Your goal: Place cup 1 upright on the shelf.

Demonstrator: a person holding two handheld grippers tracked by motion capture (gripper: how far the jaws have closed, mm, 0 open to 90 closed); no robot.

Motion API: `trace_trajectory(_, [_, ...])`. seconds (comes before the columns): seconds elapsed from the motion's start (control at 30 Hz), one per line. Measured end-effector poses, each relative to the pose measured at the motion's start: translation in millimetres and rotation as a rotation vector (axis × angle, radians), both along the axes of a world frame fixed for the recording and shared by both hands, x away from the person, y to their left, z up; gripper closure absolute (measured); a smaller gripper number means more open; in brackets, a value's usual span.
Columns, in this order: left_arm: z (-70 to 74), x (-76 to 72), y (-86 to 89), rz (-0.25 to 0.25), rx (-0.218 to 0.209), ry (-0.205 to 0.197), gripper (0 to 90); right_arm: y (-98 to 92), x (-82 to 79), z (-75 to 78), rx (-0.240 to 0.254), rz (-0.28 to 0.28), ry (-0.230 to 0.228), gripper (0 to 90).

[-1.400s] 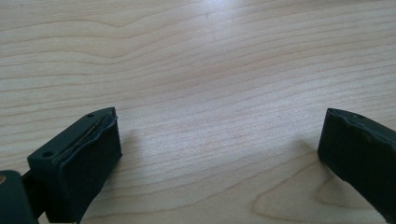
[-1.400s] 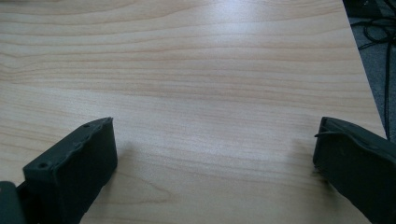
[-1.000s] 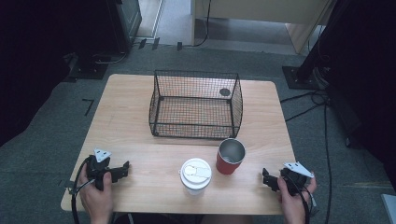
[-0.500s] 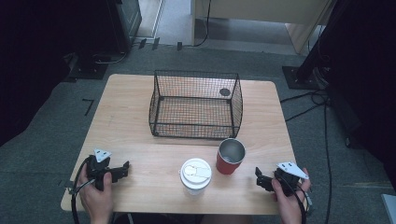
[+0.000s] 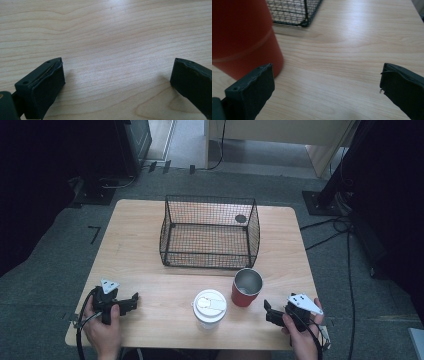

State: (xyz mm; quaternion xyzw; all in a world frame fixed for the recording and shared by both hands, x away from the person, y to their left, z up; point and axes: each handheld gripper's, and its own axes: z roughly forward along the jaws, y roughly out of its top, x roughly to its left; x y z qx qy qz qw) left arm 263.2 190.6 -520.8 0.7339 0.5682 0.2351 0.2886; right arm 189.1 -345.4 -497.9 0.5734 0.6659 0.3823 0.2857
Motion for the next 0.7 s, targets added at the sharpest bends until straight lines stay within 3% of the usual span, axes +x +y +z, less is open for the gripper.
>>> trace_trajectory(0.2, [-0.1, 0.0, -0.1, 0.0, -0.001, -0.001, 0.0, 12.6, -1.2, 4.4, 0.024, 0.054, -0.013, 0.0])
trace_trajectory(0.7, [0.0, 0.0, 0.0, 0.0, 0.0, 0.0, 0.0, 35.4, 0.5, 7.3, 0.051, 0.121, -0.037, 0.0])
